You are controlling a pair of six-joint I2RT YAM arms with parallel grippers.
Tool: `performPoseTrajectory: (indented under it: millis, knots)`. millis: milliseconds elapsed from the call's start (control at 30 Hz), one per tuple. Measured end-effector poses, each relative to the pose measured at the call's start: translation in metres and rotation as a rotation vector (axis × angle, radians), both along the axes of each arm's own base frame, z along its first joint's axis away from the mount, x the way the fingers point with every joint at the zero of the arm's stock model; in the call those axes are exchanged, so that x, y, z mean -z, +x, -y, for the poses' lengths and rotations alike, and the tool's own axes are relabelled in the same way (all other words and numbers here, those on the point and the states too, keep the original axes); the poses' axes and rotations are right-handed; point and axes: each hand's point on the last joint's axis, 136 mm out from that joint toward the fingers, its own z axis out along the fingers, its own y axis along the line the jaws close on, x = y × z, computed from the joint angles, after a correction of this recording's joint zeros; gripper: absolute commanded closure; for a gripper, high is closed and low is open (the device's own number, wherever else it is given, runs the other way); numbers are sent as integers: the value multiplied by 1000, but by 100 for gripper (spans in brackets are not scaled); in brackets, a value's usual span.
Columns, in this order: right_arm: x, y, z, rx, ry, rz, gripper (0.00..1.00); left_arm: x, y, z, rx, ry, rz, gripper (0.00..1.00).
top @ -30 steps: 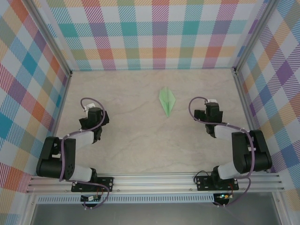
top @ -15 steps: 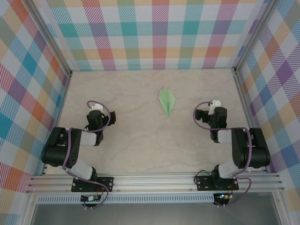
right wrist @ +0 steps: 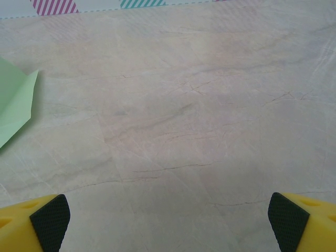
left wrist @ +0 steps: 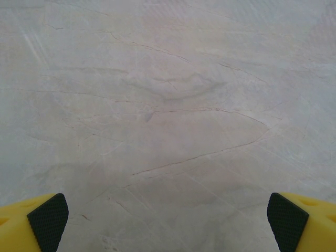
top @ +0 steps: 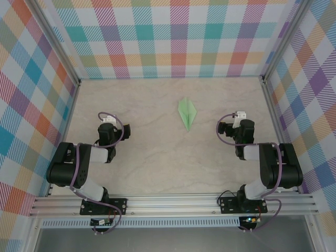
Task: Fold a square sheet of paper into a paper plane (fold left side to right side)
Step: Reset both arms
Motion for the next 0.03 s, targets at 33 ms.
performPoseTrajectory:
  millis: [33]
  knots:
    - [0,0,0,0,0,0,0,0,0,0,0,0,0,0]
